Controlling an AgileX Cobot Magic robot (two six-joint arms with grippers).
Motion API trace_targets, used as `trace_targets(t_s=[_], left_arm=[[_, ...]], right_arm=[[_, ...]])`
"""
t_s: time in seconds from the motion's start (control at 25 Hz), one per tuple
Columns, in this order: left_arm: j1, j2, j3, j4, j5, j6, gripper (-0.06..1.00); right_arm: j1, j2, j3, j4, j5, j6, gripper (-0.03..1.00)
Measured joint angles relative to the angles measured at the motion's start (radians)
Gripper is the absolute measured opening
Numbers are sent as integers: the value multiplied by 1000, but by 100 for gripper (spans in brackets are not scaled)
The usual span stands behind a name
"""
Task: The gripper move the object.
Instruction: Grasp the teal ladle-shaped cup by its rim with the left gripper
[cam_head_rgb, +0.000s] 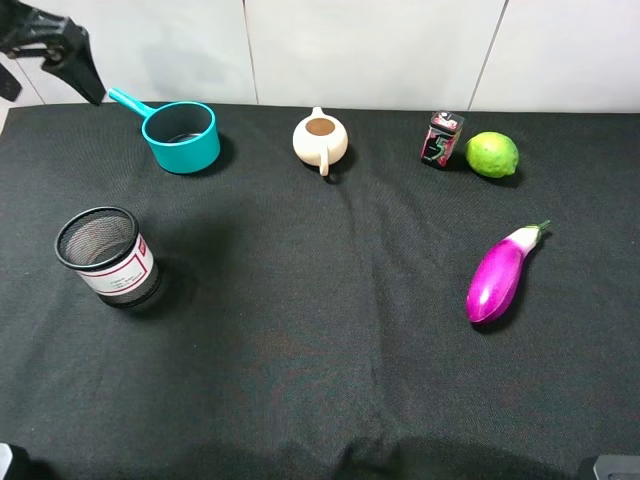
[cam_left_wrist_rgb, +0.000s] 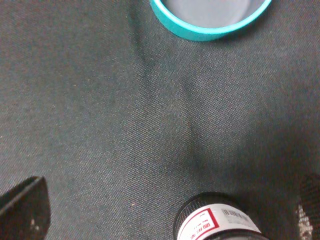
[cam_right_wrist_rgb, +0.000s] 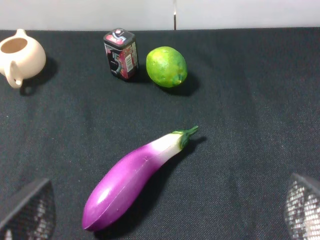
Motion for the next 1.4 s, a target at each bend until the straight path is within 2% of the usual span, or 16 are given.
trace_targets(t_s=[0.4, 1.04, 1.24, 1.4], left_arm=[[-98, 112, -77, -3, -47, 72, 97], [-101, 376, -325, -5, -37, 125, 96], [-101, 434, -351, -11, -39, 143, 96], [-101, 471, -352, -46, -50, 174, 96]], right_arm=[[0, 0, 0, 0, 0, 0, 69], [0, 0, 0, 1, 0, 0, 69], [0, 0, 0, 1, 0, 0, 69], [0, 0, 0, 1, 0, 0, 69]])
